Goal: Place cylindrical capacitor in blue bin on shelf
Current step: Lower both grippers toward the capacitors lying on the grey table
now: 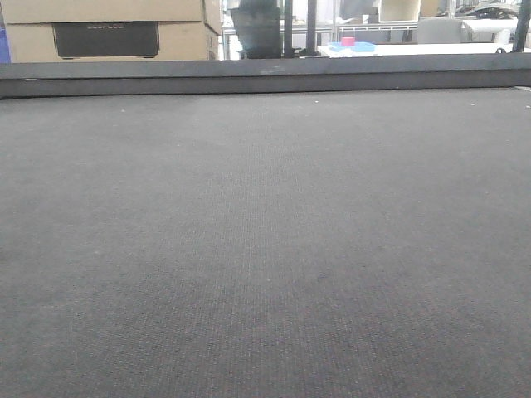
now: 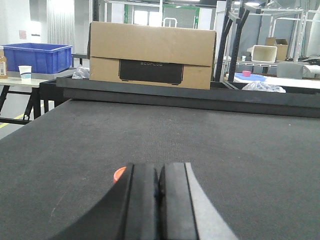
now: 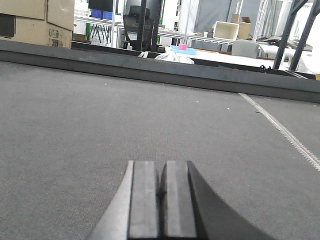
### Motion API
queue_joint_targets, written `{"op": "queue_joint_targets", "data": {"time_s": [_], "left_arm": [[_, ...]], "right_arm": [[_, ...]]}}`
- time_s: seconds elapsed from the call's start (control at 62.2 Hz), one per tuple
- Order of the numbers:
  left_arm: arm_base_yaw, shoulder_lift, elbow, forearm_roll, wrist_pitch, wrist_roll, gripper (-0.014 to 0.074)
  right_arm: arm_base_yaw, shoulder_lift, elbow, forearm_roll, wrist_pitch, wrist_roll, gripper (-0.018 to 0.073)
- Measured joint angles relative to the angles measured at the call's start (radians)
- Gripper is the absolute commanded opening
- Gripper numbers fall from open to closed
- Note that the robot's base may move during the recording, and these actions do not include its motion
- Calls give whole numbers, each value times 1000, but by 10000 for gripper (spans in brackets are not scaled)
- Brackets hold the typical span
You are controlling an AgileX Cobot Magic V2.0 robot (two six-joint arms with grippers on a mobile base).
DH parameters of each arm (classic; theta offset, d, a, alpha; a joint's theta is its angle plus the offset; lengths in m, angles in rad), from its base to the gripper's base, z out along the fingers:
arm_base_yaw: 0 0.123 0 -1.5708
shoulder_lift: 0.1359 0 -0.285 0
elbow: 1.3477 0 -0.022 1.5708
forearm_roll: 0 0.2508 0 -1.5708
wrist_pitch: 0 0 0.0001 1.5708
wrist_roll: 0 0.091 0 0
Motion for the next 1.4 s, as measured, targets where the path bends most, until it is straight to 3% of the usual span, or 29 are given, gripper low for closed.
{"op": "queue_joint_targets", "data": {"time_s": [0.836, 1.012, 1.141, 1.398], "left_arm": [[0, 0, -2, 0, 21, 0, -111], [0, 0, -137, 3, 229, 0, -111], [0, 47, -293, 12, 393, 0, -111], [0, 391, -609, 16, 711, 31, -111]], "right_arm": [[0, 0, 0, 0, -10, 0, -163], [0, 0, -25, 13, 58, 0, -163], [0, 22, -148, 14, 143, 0, -163], [0, 276, -457, -65, 420, 0, -163]]}}
